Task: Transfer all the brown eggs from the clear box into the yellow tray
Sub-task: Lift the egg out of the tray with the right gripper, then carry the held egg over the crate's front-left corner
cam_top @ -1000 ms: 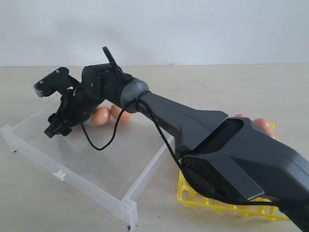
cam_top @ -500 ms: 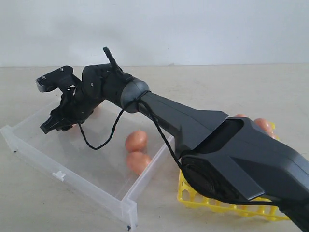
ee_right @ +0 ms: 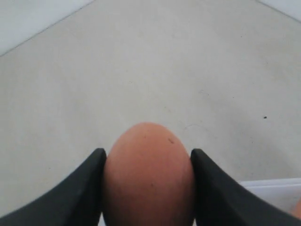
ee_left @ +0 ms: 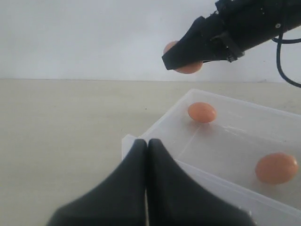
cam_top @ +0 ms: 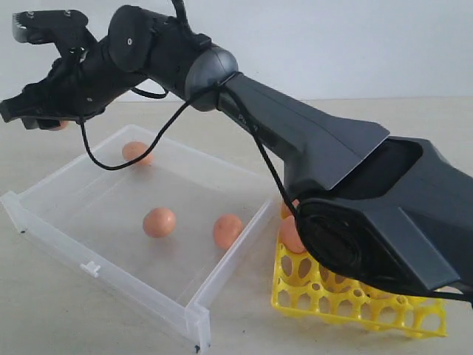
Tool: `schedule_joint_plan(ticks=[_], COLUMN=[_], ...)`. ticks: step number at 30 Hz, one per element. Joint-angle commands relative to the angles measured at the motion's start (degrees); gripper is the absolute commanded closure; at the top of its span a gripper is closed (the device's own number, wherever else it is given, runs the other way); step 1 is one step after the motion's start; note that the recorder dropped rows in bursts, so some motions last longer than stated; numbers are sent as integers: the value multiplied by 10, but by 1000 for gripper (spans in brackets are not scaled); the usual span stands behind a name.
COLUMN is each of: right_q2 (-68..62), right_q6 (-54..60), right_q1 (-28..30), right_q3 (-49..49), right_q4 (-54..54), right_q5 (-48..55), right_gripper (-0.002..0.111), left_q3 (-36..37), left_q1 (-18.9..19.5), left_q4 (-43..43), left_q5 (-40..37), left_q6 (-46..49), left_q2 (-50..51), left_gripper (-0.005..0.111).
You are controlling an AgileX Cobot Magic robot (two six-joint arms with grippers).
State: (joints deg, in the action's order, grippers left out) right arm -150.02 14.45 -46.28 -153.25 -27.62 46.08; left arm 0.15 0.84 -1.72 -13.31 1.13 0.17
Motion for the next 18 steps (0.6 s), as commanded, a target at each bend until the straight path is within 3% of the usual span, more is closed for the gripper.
schedule_joint_plan(ticks=[1,4,8,14,16,18], right_q2=[12,56,145,224,238,241], right_q6=[-97,-184,-190,-194,-279,-380], right_q1=[-16,-43,-87,-111,-99,-84], right_q3=[-1,-1,-1,-1,-1,-1], right_q4=[126,276,304,306,373,402], right_q5=[24,-16,-133,-185,-297,-511], right_gripper=[109,109,109,109,109,109], left_q3=[-1,-1,-1,-1,-1,-1], left_q1=[-2,-2,-2,-2,-2,-2], left_q4=[-3,-3,-3,-3,-3,-3], left_q5=[0,0,0,0,0,0], left_q6=[0,0,0,0,0,0], left_q2=[-2,-2,-2,-2,-2,-2], left_gripper=[111,111,111,111,111,111])
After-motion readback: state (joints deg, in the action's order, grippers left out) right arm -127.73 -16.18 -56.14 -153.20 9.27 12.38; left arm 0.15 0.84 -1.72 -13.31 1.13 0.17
